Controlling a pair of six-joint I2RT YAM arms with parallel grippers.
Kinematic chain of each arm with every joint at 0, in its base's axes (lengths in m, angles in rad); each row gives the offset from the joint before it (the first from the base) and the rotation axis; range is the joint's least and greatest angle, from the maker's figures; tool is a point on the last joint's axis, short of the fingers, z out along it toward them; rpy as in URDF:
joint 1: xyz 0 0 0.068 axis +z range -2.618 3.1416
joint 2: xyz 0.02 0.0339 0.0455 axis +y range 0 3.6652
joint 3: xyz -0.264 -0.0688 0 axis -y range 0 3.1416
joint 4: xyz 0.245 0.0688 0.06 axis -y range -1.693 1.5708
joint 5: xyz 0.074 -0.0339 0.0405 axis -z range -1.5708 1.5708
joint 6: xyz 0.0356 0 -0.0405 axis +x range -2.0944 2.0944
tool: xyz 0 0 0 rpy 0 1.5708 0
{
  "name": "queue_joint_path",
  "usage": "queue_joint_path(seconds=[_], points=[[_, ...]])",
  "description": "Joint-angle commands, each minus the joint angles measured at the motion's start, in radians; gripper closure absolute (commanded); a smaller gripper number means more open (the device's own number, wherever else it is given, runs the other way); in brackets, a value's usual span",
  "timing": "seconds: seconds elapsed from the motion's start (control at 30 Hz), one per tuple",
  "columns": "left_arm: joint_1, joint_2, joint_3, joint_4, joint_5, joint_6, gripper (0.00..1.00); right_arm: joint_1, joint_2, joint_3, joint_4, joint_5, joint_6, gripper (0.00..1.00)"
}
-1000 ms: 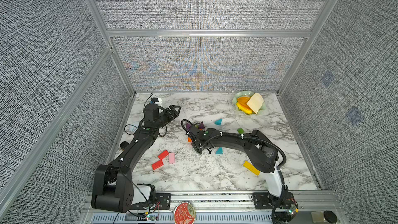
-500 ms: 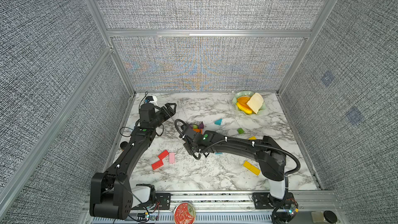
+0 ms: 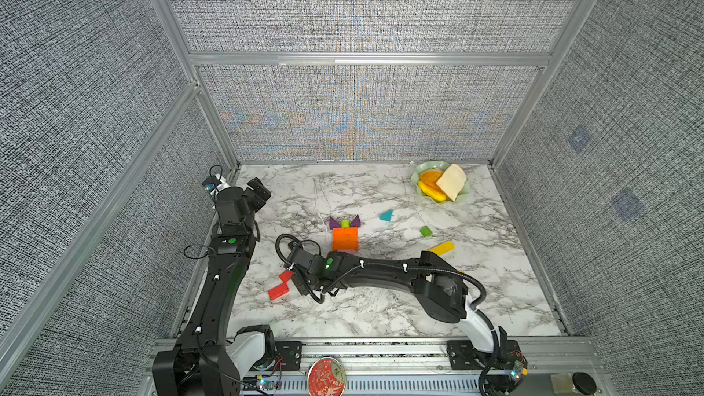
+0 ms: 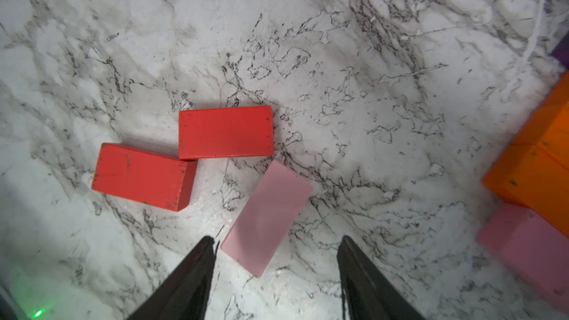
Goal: Assemble a carrot with building blocks
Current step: Pick up the building block from the center of the board.
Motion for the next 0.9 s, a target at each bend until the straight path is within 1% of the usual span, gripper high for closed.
queue_joint_path(seconds=[0.0,0.13,0.23,0.27,0.33,0.43,0.53,0.6,0.67,0.8,0.87], points=[[0.004,0.007,0.004,0.011,0.004,0.007,0.08,0.003,0.038,0.037,-0.032,0.012,0.023,0.33],[0.003,0.008,-0.001,0.018,0.018,0.003,0.08,0.002,0.076,0.059,-0.064,0.04,0.032,0.34],[0.004,0.006,-0.002,0.023,0.036,0.0,0.08,0.005,0.071,0.043,-0.064,0.053,0.034,0.38],[0.004,0.006,-0.003,0.025,0.041,-0.001,0.08,0.005,0.065,0.038,-0.065,0.055,0.033,0.44],[0.004,0.006,-0.003,0.027,0.047,-0.004,0.08,0.005,0.051,0.017,-0.059,0.062,0.036,0.49],[0.004,0.006,-0.006,0.033,0.062,-0.008,0.08,0.006,0.018,-0.03,-0.02,0.06,0.028,0.6],[0.004,0.01,-0.008,0.036,0.076,-0.015,0.08,0.008,-0.006,-0.061,0.003,0.054,0.003,0.66],[0.004,0.015,-0.007,0.039,0.084,-0.016,0.08,0.011,-0.024,-0.07,-0.003,0.058,-0.01,0.68],[0.003,0.019,-0.007,0.042,0.095,-0.02,0.08,0.009,-0.059,-0.102,0.015,0.06,-0.015,0.73],[0.004,0.029,-0.008,0.049,0.125,-0.027,0.09,0.0,-0.118,-0.157,0.027,0.055,-0.021,0.73],[0.004,0.036,-0.008,0.057,0.151,-0.033,0.09,-0.006,-0.166,-0.217,0.04,0.055,-0.033,0.73]])
